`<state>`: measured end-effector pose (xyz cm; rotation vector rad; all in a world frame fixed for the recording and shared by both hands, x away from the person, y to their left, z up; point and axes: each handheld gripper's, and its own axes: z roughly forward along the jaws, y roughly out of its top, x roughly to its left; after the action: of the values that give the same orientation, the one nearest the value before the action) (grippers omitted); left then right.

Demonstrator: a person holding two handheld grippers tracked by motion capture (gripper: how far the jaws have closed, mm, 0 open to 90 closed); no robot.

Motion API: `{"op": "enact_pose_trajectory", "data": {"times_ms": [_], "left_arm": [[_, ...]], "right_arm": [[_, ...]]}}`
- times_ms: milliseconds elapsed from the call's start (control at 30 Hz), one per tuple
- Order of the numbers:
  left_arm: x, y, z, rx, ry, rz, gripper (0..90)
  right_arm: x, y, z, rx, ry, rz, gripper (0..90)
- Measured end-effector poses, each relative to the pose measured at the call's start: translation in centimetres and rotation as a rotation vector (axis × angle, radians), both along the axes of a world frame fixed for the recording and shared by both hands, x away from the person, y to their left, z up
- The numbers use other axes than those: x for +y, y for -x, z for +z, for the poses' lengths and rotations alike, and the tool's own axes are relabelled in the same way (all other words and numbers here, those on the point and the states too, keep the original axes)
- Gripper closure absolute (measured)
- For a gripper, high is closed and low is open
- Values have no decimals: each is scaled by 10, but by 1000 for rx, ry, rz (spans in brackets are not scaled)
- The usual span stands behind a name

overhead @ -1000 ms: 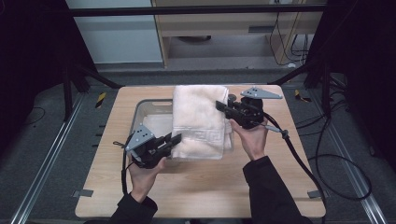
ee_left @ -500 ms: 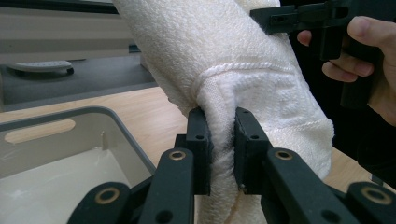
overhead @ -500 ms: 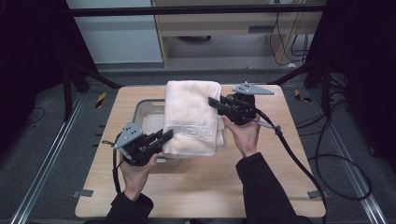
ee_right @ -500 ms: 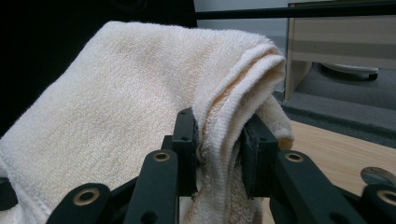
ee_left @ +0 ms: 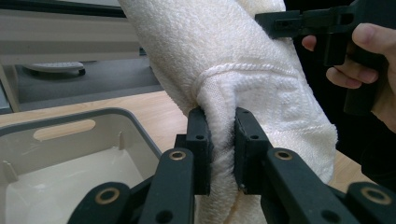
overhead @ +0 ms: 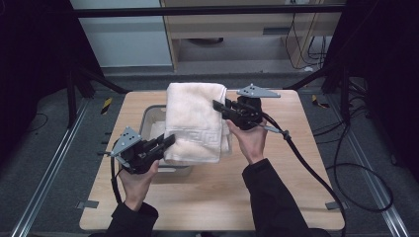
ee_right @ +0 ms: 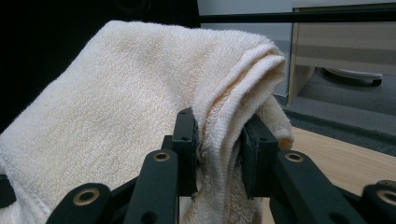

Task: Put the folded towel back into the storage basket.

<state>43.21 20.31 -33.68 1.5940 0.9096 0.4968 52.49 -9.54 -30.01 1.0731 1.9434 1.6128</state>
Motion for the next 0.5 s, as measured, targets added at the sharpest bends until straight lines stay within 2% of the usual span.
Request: {"op": "enact_pose_trajectory", "data": {"times_ms": [500], "left_arm": [[21,4,9,-16,23,48,779]], "right_arm": [[27,-2,15,-34,20,14,706]]}}
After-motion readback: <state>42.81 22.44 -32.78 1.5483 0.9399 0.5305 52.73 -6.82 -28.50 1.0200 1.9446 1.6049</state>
